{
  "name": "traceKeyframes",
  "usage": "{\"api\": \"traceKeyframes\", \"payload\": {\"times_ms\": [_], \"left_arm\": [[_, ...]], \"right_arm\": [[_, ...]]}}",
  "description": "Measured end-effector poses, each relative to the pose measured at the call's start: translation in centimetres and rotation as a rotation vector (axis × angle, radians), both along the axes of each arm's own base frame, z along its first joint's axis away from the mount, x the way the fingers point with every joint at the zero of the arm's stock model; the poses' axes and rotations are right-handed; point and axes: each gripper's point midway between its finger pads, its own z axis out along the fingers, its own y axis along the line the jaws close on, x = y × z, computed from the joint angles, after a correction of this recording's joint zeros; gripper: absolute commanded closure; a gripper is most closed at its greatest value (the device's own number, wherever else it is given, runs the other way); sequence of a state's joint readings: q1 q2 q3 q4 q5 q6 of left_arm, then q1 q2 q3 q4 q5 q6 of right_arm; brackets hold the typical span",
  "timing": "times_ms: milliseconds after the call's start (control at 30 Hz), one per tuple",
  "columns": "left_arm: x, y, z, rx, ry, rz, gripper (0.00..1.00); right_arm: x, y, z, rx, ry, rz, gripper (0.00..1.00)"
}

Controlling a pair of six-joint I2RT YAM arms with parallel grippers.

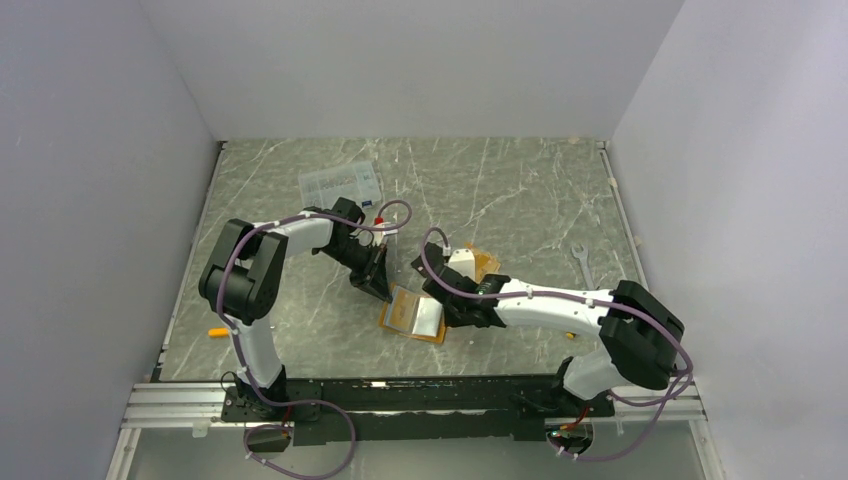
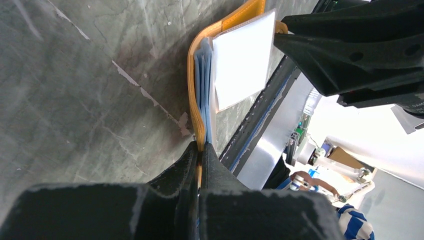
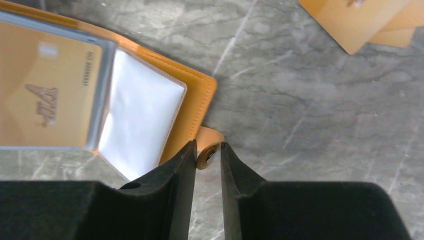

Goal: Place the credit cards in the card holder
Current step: Close the card holder at the center of the board.

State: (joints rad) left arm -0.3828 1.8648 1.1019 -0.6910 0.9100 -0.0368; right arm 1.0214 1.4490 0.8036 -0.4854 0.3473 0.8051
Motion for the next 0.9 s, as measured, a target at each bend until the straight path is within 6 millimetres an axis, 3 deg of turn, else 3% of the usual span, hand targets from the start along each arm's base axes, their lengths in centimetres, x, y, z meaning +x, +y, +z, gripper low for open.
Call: {"api": "traceKeyframes", "payload": {"times_ms": [200, 367, 733, 900], "left_arm": [[0.0, 0.1, 0.0, 0.010, 0.000, 0.001, 0.97], [0.0, 0.2, -0.1, 0.014, -0.005, -0.001, 0.97], [0.8, 0.0, 1.1, 0.017, -0.036, -0.024, 0.94], [1.8, -1.0, 2.8, 0.025, -0.079, -0.044, 0.88]], "right_arm": [[-0.4, -1.9, -0.3, -0.078, -0.005, -0.049, 0.78], [-0.5, -2.0, -0.3, -0.077, -0.004, -0.075, 1.00], [-1.2, -2.5, -2.1, -0.038, 0.007, -0.112, 1.00], [-0.7, -1.2, -1.6, 0.030, -0.013, -0.105, 1.00]]}}
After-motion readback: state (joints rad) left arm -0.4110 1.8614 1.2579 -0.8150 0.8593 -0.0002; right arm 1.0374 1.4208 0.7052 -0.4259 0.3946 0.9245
